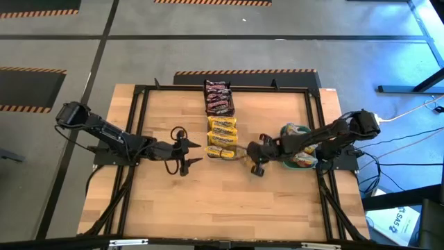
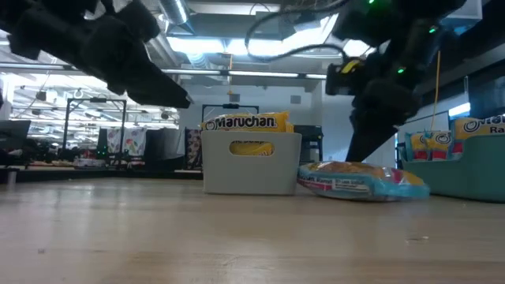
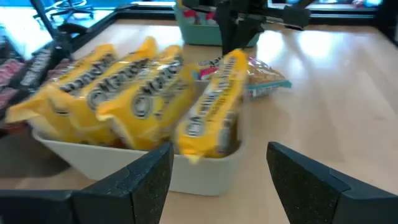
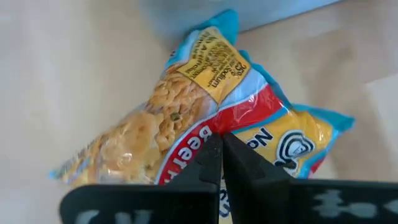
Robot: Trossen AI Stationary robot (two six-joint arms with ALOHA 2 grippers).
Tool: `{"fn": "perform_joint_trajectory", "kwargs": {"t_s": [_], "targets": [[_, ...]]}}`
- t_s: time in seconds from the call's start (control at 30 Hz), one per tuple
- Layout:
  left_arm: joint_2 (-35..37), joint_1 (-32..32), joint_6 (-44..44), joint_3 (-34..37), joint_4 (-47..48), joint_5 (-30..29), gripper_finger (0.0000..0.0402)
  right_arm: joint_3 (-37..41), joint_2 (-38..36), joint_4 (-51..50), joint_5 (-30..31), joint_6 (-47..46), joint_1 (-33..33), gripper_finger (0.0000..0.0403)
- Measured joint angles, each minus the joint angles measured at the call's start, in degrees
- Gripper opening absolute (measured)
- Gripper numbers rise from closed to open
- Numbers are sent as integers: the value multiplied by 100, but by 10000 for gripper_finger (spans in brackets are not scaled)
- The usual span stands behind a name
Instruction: Sort Maruchan noodles
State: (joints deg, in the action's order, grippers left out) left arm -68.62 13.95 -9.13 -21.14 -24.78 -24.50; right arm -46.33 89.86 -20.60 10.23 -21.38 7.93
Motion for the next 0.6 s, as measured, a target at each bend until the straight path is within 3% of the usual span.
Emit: {"fn": "perform_joint_trajectory", "kwargs": {"t_s": [0.17, 0.33, 0.47, 0.6], "targets": [[-2, 536, -284, -132, 5, -223, 255, 12, 35, 258, -71, -494, 633, 3], [-253, 954, -404, -306, 27, -665, 255, 5, 321, 1121, -480, -519, 936, 3], [-694, 1113, -420, -517, 41, -956, 255, -53, 603, 1796, -588, -443, 1068, 3], [-1145, 1190, -450, -836, 16, -925, 255, -306, 638, 1807, -534, -185, 1265, 3]]}}
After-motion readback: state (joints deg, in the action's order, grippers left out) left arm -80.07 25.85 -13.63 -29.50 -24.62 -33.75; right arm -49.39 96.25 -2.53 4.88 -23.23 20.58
